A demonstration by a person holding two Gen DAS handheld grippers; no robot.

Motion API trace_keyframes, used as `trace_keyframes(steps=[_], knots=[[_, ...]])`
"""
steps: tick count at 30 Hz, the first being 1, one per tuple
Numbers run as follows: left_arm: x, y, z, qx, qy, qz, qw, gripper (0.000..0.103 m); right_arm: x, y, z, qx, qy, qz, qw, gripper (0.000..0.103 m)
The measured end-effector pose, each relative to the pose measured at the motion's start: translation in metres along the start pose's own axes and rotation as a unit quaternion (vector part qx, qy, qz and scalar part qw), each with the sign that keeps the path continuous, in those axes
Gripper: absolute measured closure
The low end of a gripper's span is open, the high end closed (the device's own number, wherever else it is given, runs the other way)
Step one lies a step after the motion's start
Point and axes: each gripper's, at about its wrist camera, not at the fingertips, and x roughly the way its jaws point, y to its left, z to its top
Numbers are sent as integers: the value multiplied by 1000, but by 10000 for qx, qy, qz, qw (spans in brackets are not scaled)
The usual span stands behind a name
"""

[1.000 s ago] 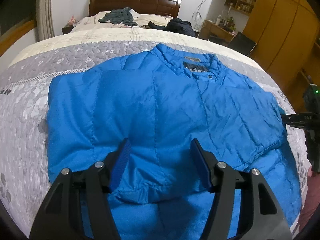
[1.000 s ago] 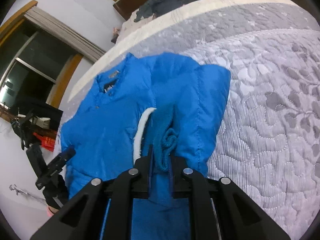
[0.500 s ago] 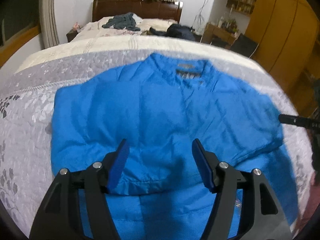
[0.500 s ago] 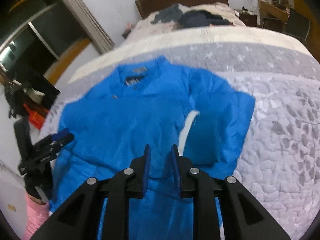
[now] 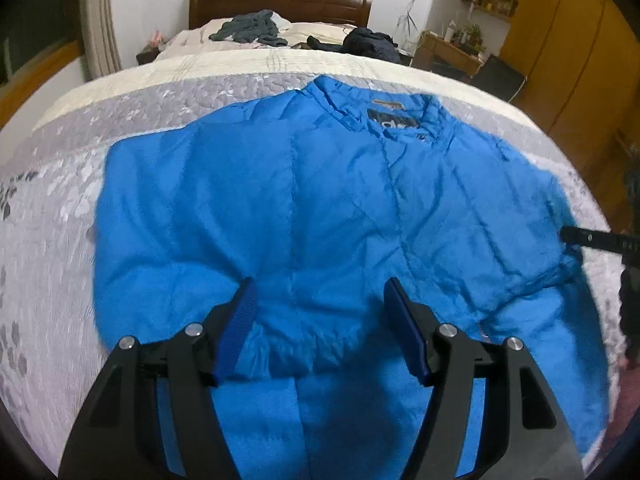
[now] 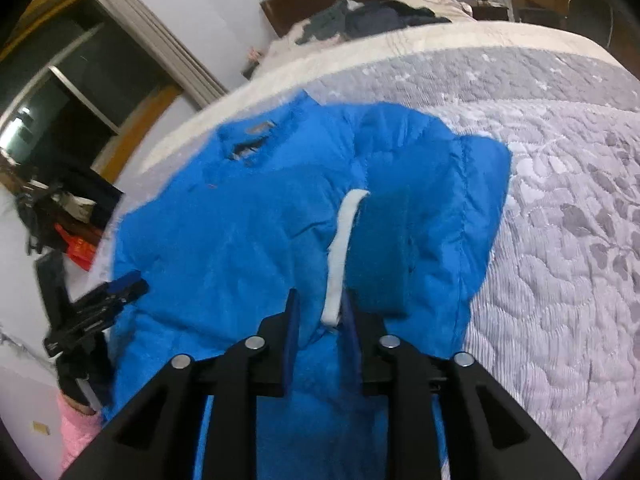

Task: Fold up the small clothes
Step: 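Open the right tool to release the cuff on the jacket, then grasp the white-banded jacket hem with both tools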

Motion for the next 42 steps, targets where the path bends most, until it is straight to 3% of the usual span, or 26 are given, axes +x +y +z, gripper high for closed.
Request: trace_keyframes(steps=[4, 9, 14, 18, 23, 31, 42], knots=[[-44, 3, -18, 88, -225, -141, 9996, 34, -46, 13, -22, -470, -246, 362, 9979, 64], [-106, 16, -73, 311, -379, 175, 9986, 23, -94, 26, -82, -1172, -168, 240, 9927, 54], [-145, 36, -138, 2, -155, 231, 9996, 21, -114, 29, -145, -1331, 56, 130, 9910, 43], [-166, 44, -187, -294, -114, 388, 9987, 19, -121, 26, -192, -1139, 199, 77, 9933, 43], [-174, 47, -224, -643, 64, 458, 9969, 18, -125, 18, -231, -664, 383, 3, 9971, 42], [-167, 48, -249, -906, 296, 89, 9954, 18, -117, 13, -267, -259, 627, 295, 9973, 40], [-153, 37, -245, -771, 354, -247, 9961, 16, -106, 32, -269, -405, 708, 442, 9957, 42]])
